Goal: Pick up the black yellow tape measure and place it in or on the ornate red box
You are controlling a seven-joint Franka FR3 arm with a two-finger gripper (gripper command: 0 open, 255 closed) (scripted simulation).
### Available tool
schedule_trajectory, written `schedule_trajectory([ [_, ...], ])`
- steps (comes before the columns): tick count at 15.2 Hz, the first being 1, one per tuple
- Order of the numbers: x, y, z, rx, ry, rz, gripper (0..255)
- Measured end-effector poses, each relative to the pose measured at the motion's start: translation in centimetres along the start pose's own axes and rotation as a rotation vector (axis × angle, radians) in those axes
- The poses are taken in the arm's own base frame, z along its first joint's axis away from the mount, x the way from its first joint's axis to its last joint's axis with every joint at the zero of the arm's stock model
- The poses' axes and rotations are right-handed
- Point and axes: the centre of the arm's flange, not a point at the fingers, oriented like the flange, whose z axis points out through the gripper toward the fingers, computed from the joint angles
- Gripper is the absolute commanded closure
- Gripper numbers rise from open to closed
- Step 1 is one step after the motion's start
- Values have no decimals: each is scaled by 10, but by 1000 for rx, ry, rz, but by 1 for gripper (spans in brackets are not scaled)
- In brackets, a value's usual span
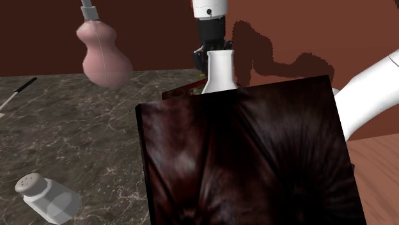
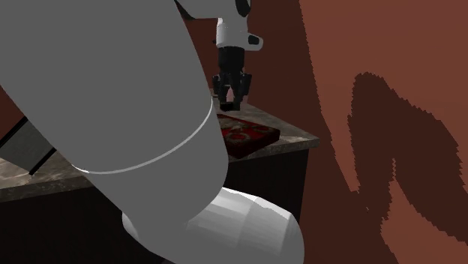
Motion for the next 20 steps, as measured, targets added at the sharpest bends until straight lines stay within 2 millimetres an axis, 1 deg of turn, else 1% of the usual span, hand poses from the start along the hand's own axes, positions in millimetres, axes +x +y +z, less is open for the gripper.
schedule_trajectory([
  [7,5,-3,34,0,0,0,255],
  [13,5,-3,38,0,0,0,255],
  [14,5,-3,38,0,0,0,0],
  [20,5,-3,38,0,1,0,0],
])
